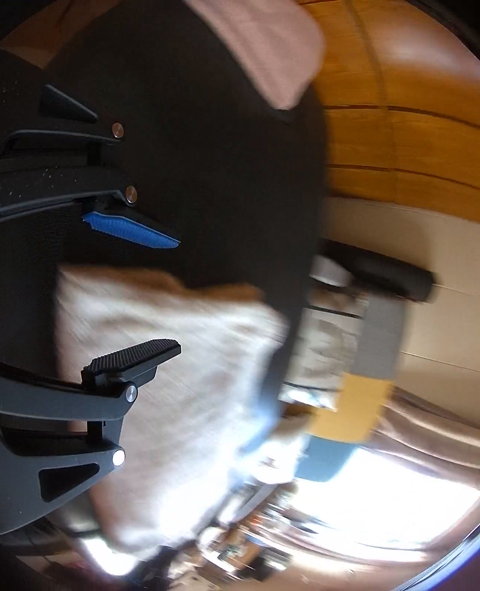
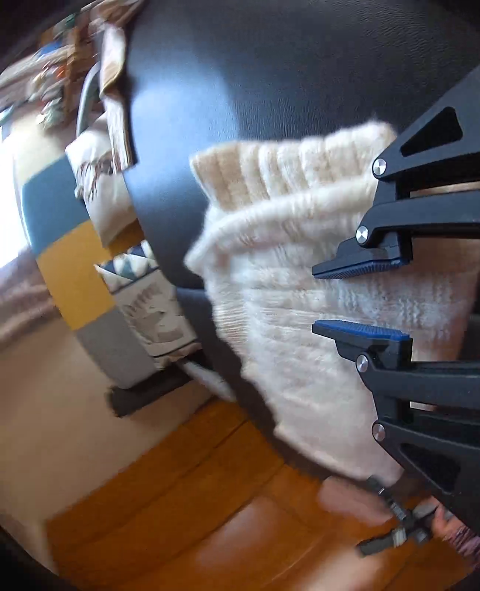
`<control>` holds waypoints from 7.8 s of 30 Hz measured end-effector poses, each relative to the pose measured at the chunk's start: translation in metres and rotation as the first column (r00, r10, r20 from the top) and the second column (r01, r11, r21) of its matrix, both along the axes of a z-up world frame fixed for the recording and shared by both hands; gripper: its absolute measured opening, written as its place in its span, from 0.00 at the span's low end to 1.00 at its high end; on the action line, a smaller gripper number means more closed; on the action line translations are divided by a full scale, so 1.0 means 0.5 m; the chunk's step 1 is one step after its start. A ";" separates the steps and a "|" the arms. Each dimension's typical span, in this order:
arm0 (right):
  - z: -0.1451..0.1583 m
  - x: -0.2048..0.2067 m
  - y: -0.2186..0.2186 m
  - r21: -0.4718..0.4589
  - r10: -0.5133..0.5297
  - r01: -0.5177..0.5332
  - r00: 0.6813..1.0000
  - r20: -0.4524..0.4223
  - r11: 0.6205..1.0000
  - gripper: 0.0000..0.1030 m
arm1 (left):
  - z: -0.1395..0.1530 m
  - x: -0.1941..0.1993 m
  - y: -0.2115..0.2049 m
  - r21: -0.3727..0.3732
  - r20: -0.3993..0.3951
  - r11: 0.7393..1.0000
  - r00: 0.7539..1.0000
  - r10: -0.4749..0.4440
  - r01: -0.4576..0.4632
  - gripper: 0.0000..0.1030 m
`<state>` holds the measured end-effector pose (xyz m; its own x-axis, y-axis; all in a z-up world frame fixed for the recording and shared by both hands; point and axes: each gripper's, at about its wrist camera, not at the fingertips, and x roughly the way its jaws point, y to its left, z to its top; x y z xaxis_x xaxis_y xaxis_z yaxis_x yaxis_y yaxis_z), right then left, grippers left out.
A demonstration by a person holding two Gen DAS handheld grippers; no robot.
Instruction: Fold clothes
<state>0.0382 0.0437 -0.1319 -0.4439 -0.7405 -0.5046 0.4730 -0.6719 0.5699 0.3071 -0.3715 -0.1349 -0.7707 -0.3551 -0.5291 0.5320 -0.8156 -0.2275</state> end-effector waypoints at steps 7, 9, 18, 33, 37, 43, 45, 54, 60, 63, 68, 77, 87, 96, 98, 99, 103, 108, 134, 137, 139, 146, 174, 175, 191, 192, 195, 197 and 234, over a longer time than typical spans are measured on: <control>-0.027 -0.045 0.183 -0.136 -0.179 0.205 0.966 0.185 0.969 0.30 | 0.042 -0.170 0.108 -0.066 0.006 0.962 0.964 -0.264 0.264 0.53; -0.058 -0.058 0.207 -0.158 -0.162 0.212 0.947 0.278 0.964 0.31 | 0.030 -0.215 0.144 -0.054 0.044 0.940 0.942 -0.334 0.336 0.53; -0.102 -0.080 0.166 -0.176 -0.056 0.133 0.922 0.382 0.975 0.35 | -0.040 -0.279 0.252 -0.038 0.204 0.906 0.891 -0.405 0.421 0.54; -0.130 -0.119 0.134 -0.323 0.090 0.083 0.870 0.485 0.943 0.44 | -0.056 -0.274 0.241 -0.019 0.181 0.901 0.887 -0.424 0.434 0.57; -0.123 -0.123 0.125 -0.308 0.119 0.043 0.866 0.486 0.950 0.48 | -0.058 -0.272 0.234 -0.002 0.162 0.900 0.889 -0.429 0.435 0.57; -0.082 -0.112 0.049 -0.059 0.149 -0.137 0.921 0.360 0.989 0.51 | -0.058 -0.271 0.233 0.000 0.155 0.900 0.889 -0.430 0.435 0.57; -0.082 -0.110 0.041 -0.054 0.132 -0.121 0.931 0.341 0.991 0.51 | -0.057 -0.271 0.232 0.002 0.152 0.900 0.890 -0.430 0.435 0.57; -0.088 -0.093 0.047 -0.063 0.094 -0.079 0.952 0.290 0.995 0.51 | -0.056 -0.272 0.236 -0.009 0.157 0.902 0.891 -0.426 0.432 0.57; -0.090 -0.104 0.048 -0.078 0.043 -0.019 0.948 0.316 0.997 0.51 | -0.054 -0.273 0.242 -0.024 0.167 0.904 0.893 -0.418 0.427 0.57; -0.094 -0.107 0.052 -0.097 0.037 -0.005 0.943 0.331 0.995 0.51 | -0.054 -0.273 0.244 -0.029 0.169 0.904 0.894 -0.415 0.426 0.57; -0.095 -0.107 0.051 -0.093 0.057 -0.029 0.946 0.318 0.995 0.50 | -0.054 -0.274 0.246 -0.035 0.172 0.905 0.895 -0.412 0.424 0.57; -0.120 -0.122 0.048 -0.092 0.046 -0.012 0.925 0.377 0.996 0.20 | -0.053 -0.274 0.249 -0.043 0.179 0.906 0.896 -0.407 0.420 0.57; -0.103 -0.116 0.072 -0.330 0.107 0.069 0.867 0.486 0.941 0.17 | -0.047 -0.279 0.262 -0.060 0.216 0.913 0.898 -0.384 0.405 0.57; 0.034 -0.091 0.021 -0.386 0.196 -0.025 0.890 0.413 0.922 0.17 | -0.016 -0.229 0.245 0.000 0.106 0.959 0.954 -0.282 0.283 0.40; 0.066 -0.084 0.002 -0.381 0.209 -0.048 0.895 0.394 0.923 0.17 | -0.012 -0.211 0.252 -0.041 0.093 0.969 0.967 -0.239 0.243 0.06; 0.080 -0.080 -0.007 -0.379 0.215 -0.059 0.897 0.386 0.924 0.17 | -0.014 -0.210 0.256 -0.046 0.094 0.968 0.966 -0.243 0.248 0.02; 0.107 -0.065 -0.030 -0.364 0.229 -0.086 0.900 0.371 0.928 0.17 | -0.017 -0.190 0.274 -0.029 0.012 0.940 0.940 -0.341 0.341 0.00; 0.121 -0.052 -0.046 -0.349 0.235 -0.101 0.900 0.368 0.932 0.17 | -0.049 -0.200 0.269 0.052 0.010 0.924 0.925 -0.381 0.380 0.00; 0.143 0.062 -0.563 -0.110 0.520 -0.523 0.757 0.396 0.845 0.17 | -0.093 -0.116 0.248 0.152 -0.233 0.925 0.922 -0.309 0.349 0.00; 0.122 0.074 -0.613 -0.058 0.536 -0.567 0.734 0.418 0.822 0.17 | -0.098 -0.110 0.241 0.174 -0.266 0.920 0.917 -0.299 0.351 0.00; 0.112 0.080 -0.636 -0.037 0.545 -0.589 0.721 0.427 0.807 0.17 | -0.100 -0.106 0.239 0.177 -0.285 0.920 0.913 -0.293 0.351 0.00; 0.091 0.094 -0.697 -0.016 0.607 -0.677 0.650 0.456 0.736 0.17 | -0.106 -0.097 0.237 0.166 -0.332 0.916 0.895 -0.298 0.366 0.00; 0.183 0.194 -0.671 0.338 0.755 -0.730 0.651 0.079 0.594 0.27 | -0.118 -0.146 0.202 0.155 -0.357 0.912 0.882 -0.307 0.380 0.00; 0.187 0.208 -0.650 0.388 0.767 -0.715 0.641 0.032 0.582 0.24 | -0.118 -0.144 0.204 0.159 -0.357 0.910 0.882 -0.308 0.382 0.00; 0.078 0.314 -0.716 0.538 0.912 -0.793 0.398 0.105 0.284 0.23 | -0.109 -0.065 0.254 0.167 -0.239 0.907 0.909 -0.343 0.386 0.08; 0.067 0.320 -0.727 0.527 0.911 -0.803 0.394 0.120 0.278 0.23 | -0.102 -0.054 0.254 0.147 -0.253 0.914 0.908 -0.335 0.378 0.08; 0.061 0.313 -0.736 0.460 0.902 -0.834 0.408 0.140 0.305 0.23 | -0.083 -0.035 0.242 0.105 -0.279 0.931 0.908 -0.311 0.351 0.08; 0.077 0.295 -0.725 0.393 0.888 -0.847 0.439 0.135 0.359 0.23 | -0.071 -0.029 0.224 0.103 -0.282 0.933 0.910 -0.304 0.344 0.08; -0.013 0.393 -0.396 0.548 0.514 -0.288 0.797 -0.317 0.786 0.29 | -0.023 -0.011 -0.004 0.166 -0.020 0.981 0.995 -0.102 0.104 0.59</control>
